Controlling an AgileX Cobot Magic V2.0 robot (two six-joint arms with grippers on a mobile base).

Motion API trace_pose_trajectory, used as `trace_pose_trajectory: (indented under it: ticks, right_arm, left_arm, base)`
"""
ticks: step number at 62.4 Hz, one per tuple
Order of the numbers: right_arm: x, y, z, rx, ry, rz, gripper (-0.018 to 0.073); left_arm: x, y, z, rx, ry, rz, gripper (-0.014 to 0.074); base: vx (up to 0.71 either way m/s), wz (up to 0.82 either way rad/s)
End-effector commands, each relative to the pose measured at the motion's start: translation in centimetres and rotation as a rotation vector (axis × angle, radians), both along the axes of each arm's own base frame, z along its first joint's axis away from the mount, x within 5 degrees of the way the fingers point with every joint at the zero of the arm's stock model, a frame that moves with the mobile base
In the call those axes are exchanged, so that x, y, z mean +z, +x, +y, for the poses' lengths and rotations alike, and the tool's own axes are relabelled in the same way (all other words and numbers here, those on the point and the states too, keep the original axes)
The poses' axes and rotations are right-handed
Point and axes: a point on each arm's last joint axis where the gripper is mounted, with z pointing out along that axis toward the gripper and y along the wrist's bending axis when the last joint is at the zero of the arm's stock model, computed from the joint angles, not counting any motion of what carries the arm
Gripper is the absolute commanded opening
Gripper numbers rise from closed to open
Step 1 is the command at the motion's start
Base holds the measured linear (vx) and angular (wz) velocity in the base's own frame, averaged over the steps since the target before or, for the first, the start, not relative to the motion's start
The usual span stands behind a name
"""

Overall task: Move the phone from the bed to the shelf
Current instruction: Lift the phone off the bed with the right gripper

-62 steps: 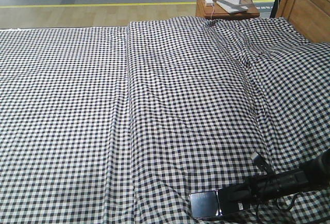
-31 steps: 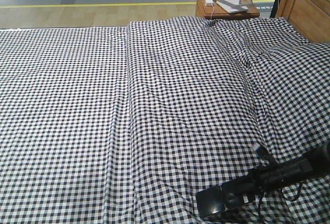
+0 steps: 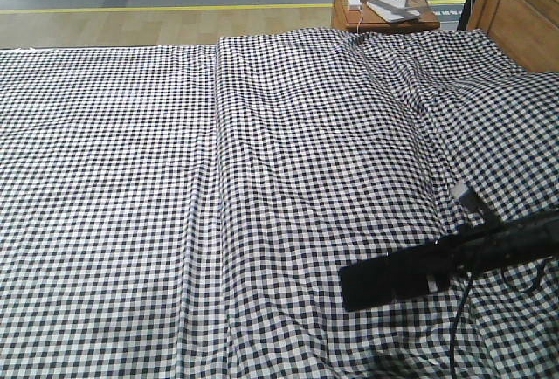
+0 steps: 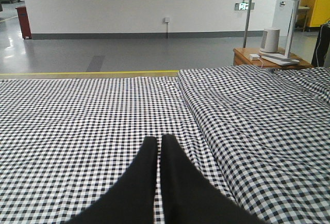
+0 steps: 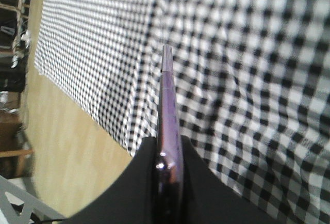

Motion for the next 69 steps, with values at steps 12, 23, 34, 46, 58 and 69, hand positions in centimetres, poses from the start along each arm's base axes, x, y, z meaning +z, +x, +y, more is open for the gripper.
trace_pose_trajectory:
  ticks: [12,23,34,46,58,69]
  right_arm:
    - [12.9,-1.1,3.6,0.108,0.062,-0.256,-0.0003]
    - [18.2,-2.6,6.9,0.172,0.058,-0.387,-0.0003]
    - [22.5,-5.3,11.0,0.285,0.065,-0.497,-0.0003]
    - [25.2,-8.5,15.3,0.438,0.098,-0.581,-0.0003]
    - [26.6,-10.9,17.7,0.537,0.128,-0.622,-0.0003]
    - [26.8,-11.5,18.5,0.566,0.140,-0.621,-0.0003]
  left_arm:
    - [1.5,-0.1,0.0,-0.002,-0.011,-0.108,0.0001]
    - [1.5,-0.1,0.0,-0.002,-0.011,-0.108,0.0001]
    - [1.5,-0.1,0.0,-0.002,-0.011,-0.108,0.0001]
    - [1.5,-0.1,0.0,-0.002,-0.011,-0.108,0.0001]
    - [1.5,-0.1,0.0,-0.002,-0.011,-0.108,0.0001]
    - [1.5,-0.1,0.0,-0.002,-0.011,-0.108,0.0001]
  base:
    - [0.00,0.00]
    - [0.00,0.00]
    - [0.00,0.00]
    - [0.00,0.00]
    - [0.00,0.00]
    - [0.00,0.00]
